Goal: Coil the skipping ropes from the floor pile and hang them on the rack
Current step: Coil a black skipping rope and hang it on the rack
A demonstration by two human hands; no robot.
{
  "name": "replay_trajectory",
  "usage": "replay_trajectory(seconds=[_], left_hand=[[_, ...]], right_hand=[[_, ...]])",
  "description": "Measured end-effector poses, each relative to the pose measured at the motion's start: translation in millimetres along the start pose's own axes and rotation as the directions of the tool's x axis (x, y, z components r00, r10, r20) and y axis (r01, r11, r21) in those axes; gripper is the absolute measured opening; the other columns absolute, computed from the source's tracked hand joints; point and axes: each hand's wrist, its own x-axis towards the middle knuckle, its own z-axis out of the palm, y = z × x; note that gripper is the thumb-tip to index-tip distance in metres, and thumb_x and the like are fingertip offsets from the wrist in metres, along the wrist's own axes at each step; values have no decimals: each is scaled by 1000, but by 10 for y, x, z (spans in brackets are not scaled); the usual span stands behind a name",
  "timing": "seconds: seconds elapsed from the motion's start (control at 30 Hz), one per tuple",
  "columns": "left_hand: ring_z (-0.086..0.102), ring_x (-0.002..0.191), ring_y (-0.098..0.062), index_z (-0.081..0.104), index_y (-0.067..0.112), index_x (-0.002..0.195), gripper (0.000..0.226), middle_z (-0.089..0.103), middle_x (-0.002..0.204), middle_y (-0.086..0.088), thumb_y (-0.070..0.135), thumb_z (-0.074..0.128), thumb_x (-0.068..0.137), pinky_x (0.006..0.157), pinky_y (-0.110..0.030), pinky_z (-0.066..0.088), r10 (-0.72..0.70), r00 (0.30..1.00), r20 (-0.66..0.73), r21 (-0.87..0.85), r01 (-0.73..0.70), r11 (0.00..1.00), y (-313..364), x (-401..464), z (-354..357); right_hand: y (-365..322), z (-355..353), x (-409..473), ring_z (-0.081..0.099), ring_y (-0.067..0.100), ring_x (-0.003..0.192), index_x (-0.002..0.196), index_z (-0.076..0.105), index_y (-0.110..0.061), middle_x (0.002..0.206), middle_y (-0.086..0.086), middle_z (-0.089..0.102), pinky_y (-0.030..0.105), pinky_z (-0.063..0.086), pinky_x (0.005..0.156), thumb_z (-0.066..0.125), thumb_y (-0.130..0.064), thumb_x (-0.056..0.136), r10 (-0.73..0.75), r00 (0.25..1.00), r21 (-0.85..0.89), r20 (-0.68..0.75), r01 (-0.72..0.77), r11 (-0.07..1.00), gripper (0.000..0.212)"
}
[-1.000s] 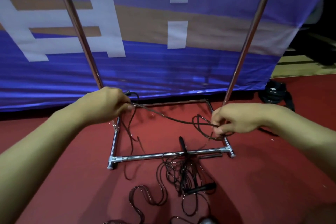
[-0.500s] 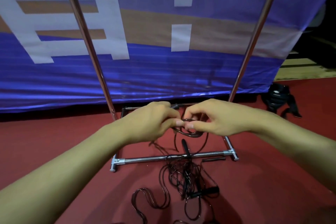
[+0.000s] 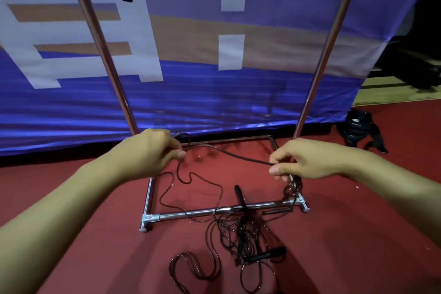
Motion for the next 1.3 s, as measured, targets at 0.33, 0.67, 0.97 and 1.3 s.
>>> replay_trajectory(seconds=[0.33, 0.67, 0.97, 1.3], left_hand=[[58, 96, -4, 65, 37, 127, 51, 54, 95, 11, 70, 49, 93, 83, -19, 42, 139, 989, 56, -261, -120, 958, 689, 72, -86], [55, 74, -3, 66, 28, 73, 55, 50, 77, 9, 73, 36, 88, 69, -30, 41, 255, 967, -19, -90, -255, 963, 275, 213, -103], [65, 86, -10, 61, 39, 68, 54, 54, 76, 13, 79, 31, 90, 73, -35, 47, 175, 981, -81, -112, -183, 977, -13, 126, -156], [59, 67, -1, 71, 28, 74, 65, 60, 74, 12, 82, 37, 84, 67, -35, 50, 19, 997, -72, -46, -23, 999, -222, 86, -125]], right_hand=[[-483, 32, 152, 58, 7, 65, 88, 69, -28, 65, -10, 58, 17, 40, 61, 55, -34, 105, -157, 982, -117, -102, 145, 982, 23], [-253, -48, 170, 60, 5, 99, 97, 75, -34, 106, -9, 61, 30, 47, 98, 48, -44, 106, -11, 995, -218, 95, 31, 975, 31], [-82, -131, 43, 57, -12, 82, 97, 72, -32, 80, -26, 62, 7, 37, 73, 62, -27, 99, -20, 998, -244, -52, 7, 970, 12], [-133, -217, -114, 71, 9, 89, 82, 67, -34, 91, -14, 75, 37, 54, 85, 58, -49, 100, -115, 979, -94, -170, 100, 991, 25]])
